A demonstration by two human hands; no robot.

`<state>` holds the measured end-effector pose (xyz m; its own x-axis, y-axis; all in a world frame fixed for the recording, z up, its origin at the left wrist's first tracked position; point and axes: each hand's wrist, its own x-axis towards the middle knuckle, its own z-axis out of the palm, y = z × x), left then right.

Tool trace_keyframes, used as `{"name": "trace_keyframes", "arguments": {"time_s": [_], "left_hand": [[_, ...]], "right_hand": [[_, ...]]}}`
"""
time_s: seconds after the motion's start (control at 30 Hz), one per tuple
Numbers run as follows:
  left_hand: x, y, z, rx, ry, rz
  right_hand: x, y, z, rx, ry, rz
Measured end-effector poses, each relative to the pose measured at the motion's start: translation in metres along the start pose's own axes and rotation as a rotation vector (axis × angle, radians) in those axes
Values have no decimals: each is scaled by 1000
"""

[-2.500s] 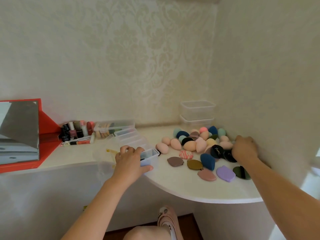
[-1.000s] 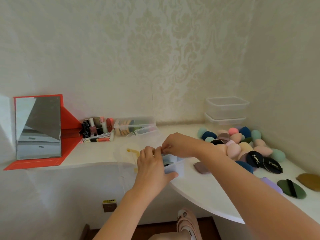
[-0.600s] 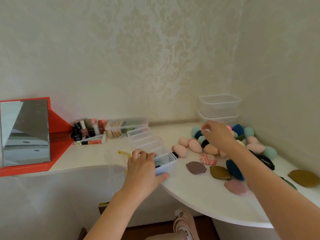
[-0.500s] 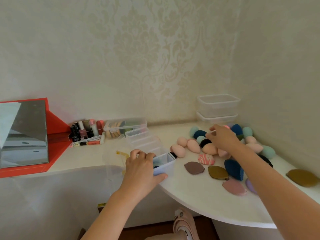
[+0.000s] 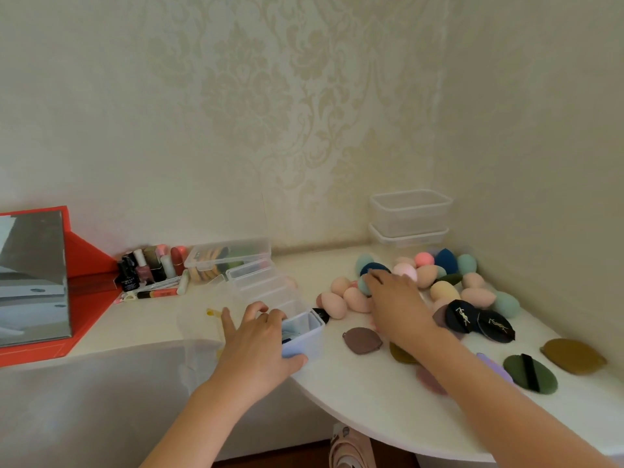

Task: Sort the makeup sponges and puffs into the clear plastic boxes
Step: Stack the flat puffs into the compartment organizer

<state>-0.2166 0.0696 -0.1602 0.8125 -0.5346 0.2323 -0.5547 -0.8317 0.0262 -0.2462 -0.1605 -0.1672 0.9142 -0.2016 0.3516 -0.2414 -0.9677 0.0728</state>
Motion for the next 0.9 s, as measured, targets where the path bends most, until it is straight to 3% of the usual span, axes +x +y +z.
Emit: {"name": "trace_keyframes", "arguments": {"time_s": [0.2,0.43,0.6,0.9], "left_hand": [[5,3,-4,118,-11,5],[5,-2,1,-45,21,-30],[1,-9,5,-208,179,-35],[11,-16,15,-173,192,-47]], "right_hand": [[-8,-17,10,108,167,-51],[-19,-29,3,184,35,-247],[-19,-31,10,239,89,-238],[-21,-27,-10,237,-51,-178]]}}
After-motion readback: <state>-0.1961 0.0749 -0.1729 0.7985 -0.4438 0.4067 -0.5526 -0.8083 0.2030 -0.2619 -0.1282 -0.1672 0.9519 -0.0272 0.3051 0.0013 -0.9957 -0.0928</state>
